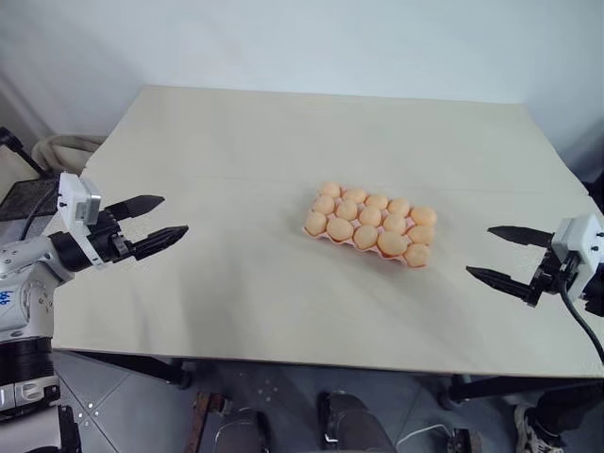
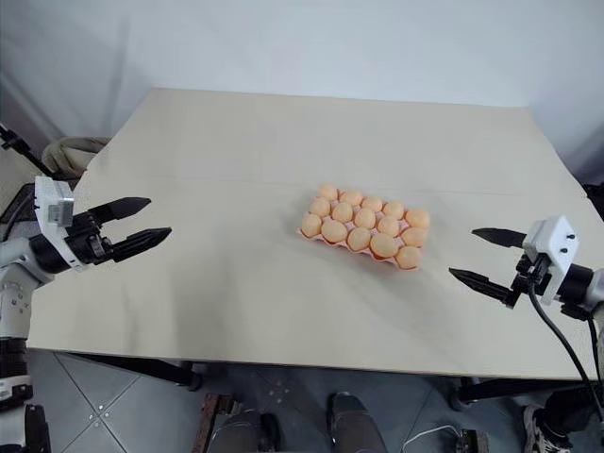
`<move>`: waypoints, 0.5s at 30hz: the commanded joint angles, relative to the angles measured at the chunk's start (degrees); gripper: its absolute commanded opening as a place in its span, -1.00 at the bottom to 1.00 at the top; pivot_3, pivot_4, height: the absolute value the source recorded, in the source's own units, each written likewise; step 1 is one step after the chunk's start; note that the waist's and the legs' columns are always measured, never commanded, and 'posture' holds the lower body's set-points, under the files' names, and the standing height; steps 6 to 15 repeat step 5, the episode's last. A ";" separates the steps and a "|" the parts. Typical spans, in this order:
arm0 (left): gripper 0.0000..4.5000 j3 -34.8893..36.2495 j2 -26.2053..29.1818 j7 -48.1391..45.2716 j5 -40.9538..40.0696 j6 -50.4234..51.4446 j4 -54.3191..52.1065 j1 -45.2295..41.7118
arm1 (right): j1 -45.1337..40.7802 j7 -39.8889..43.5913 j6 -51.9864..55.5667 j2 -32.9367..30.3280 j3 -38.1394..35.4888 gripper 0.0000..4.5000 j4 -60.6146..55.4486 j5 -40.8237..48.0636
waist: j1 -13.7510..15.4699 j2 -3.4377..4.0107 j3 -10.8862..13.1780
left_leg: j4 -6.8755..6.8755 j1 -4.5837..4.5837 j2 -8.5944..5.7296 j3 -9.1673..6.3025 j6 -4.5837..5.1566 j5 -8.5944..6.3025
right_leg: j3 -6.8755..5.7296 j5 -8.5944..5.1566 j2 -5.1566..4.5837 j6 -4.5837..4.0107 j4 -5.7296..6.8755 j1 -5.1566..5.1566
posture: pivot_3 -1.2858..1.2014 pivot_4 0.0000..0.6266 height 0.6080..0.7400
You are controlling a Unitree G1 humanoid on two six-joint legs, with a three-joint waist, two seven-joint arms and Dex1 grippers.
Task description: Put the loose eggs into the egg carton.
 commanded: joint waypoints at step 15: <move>0.99 1.78 0.24 -1.58 -5.05 0.63 -3.26 0.31 | -1.16 0.40 -1.23 -0.06 -0.56 1.00 0.49 0.16 | -0.34 0.01 0.01 | -0.02 0.02 0.01 0.00 -0.04 -0.02 | 0.00 -0.02 0.00 -0.03 0.00 0.00 | 0.03 -0.52 1.00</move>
